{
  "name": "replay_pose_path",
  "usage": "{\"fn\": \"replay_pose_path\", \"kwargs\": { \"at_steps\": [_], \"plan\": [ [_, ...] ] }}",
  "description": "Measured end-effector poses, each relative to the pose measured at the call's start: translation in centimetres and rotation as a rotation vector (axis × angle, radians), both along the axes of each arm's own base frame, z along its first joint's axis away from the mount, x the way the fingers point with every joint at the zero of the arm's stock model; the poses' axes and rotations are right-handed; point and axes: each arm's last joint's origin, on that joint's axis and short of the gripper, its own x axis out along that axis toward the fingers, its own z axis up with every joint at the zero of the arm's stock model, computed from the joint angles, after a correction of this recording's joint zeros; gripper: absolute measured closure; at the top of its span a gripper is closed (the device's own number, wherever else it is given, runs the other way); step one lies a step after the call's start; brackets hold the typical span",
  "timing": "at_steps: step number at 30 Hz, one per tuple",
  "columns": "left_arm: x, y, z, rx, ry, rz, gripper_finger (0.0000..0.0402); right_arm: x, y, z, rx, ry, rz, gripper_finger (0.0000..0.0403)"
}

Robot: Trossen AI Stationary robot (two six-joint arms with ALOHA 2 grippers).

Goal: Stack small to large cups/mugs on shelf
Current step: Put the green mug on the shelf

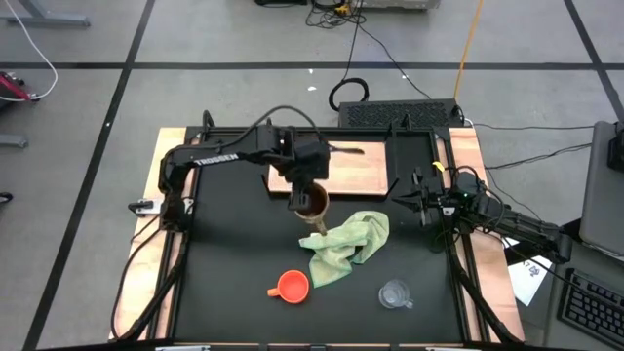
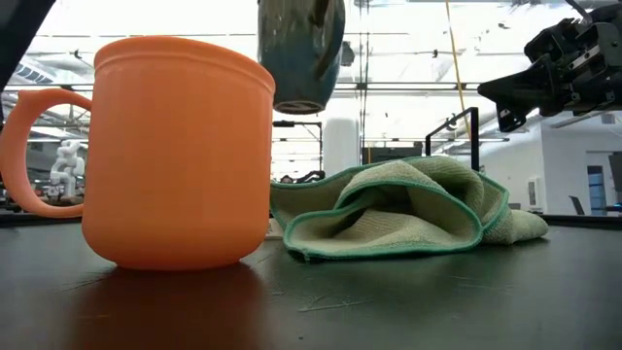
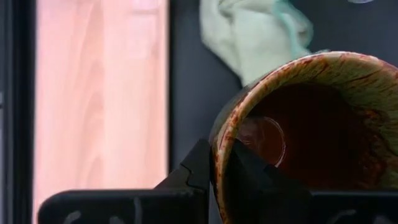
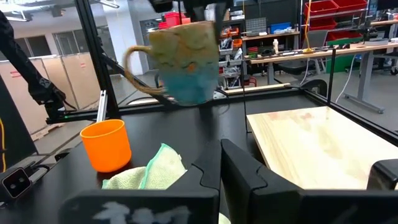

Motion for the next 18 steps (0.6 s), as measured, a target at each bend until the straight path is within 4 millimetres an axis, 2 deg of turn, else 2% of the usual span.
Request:
{"fn": "replay_pose_path", "kwargs": {
  "at_steps": [8,18],
  "plan": [
    [-1.0,4.6,0.0,0.007,0.009,0.114,0.0367,0.0,0.0,0.0,0.000,0.000,0.000,0.0403],
    [-2.4,9.2,0.0,-0.006,0.000,0.167,0.0367,0.0,0.0,0.0,-0.002,-0.003,0.000,0.0403]
  ]
}}
